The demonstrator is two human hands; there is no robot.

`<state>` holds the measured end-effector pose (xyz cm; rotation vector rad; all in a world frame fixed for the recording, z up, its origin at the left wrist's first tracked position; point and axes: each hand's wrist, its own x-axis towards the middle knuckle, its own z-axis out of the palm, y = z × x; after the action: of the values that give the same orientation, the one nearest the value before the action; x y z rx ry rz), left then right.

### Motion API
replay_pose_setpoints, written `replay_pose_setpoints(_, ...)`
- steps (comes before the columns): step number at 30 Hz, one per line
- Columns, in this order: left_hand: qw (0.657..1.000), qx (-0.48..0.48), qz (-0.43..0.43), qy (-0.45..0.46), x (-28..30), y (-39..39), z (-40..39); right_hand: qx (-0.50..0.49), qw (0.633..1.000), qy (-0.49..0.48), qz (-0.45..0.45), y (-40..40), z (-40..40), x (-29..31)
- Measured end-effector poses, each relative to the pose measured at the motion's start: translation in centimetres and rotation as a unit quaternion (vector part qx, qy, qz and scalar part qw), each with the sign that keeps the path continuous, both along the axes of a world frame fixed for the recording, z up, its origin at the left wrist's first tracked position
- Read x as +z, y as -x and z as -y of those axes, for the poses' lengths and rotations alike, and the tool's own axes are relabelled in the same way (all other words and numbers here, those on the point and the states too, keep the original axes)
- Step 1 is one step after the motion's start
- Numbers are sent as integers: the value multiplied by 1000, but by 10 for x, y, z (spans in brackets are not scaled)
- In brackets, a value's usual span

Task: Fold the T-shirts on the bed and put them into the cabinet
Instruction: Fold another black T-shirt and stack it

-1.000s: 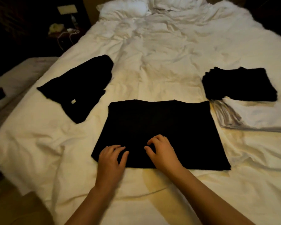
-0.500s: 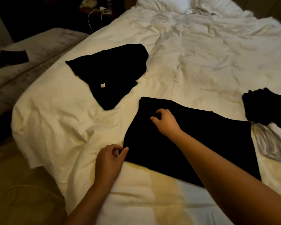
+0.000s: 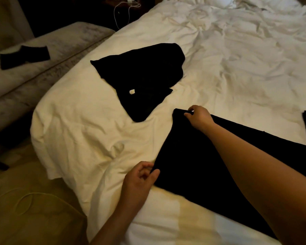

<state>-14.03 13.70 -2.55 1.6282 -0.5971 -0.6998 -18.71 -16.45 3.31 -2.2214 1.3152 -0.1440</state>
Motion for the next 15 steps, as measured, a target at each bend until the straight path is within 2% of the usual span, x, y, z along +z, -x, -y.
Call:
replay_pose_setpoints(4,995,-19,85,-48,-11,-2,3,16,998,-55,-20,-10,6,4)
replay_pose_setpoints(6,997,-18,78,-22,-12,-5,4,7,998,-54,-20,-12,7,7)
replay_pose_setpoints(10,996,-32,76,39,-12,-10,2,-56,998,12,7,-13,10,7)
replay_pose_setpoints(13,990,-33,134,-12,-16,-12,3,-39,998,2,-50,-11,9,3)
replay_pose_setpoints(15,976,-27,211,-54,-20,-12,2,-15,997,-14,-78,-12,10,5)
